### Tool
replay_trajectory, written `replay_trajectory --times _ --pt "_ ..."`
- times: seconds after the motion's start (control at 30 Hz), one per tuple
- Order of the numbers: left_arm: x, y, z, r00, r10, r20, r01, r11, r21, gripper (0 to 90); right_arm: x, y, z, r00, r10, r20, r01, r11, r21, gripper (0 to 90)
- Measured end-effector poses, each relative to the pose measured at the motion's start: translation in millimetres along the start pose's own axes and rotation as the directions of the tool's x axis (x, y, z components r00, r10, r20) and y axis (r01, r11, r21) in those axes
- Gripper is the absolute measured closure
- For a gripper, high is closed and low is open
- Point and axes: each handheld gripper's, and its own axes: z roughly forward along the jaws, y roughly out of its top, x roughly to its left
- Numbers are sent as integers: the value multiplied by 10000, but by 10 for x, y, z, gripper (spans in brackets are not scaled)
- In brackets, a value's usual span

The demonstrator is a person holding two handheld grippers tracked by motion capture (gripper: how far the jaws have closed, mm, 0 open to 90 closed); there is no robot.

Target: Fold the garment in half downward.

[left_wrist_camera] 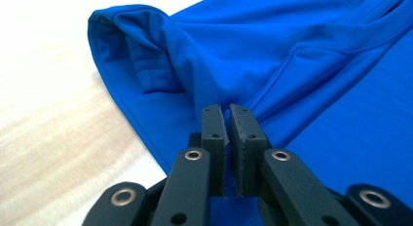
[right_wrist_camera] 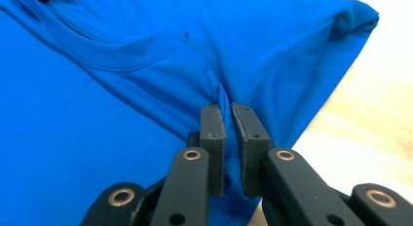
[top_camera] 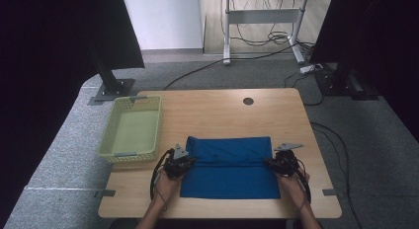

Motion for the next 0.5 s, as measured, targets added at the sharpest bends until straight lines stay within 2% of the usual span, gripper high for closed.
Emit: replay_trajectory --times 0.07,0.1,0.37,0.43,0.47,0.5 --pt "0 0 0 10000 0 0 0 10000 0 840 -10 22 21 10000 35 51 -35 10000 -12 833" --pt "47 25 59 9996 -287 -70 286 9995 -169 840 -10 22 21 10000 35 51 -35 10000 -12 832" --pt "47 48 78 9996 -209 -164 206 9997 -140 856 -34 112 107 9994 147 310 -144 9999 -94 829" --pt "71 61 21 9996 -281 -59 280 9993 -240 865 -34 112 107 9994 147 310 -144 9999 -94 829" --pt "98 72 -66 9985 -527 166 535 9972 -524 865 5 108 69 9984 -182 527 192 9997 -175 830" --pt "98 72 -66 9985 -527 166 535 9972 -524 866 5 108 69 9984 -182 527 192 9997 -175 830"
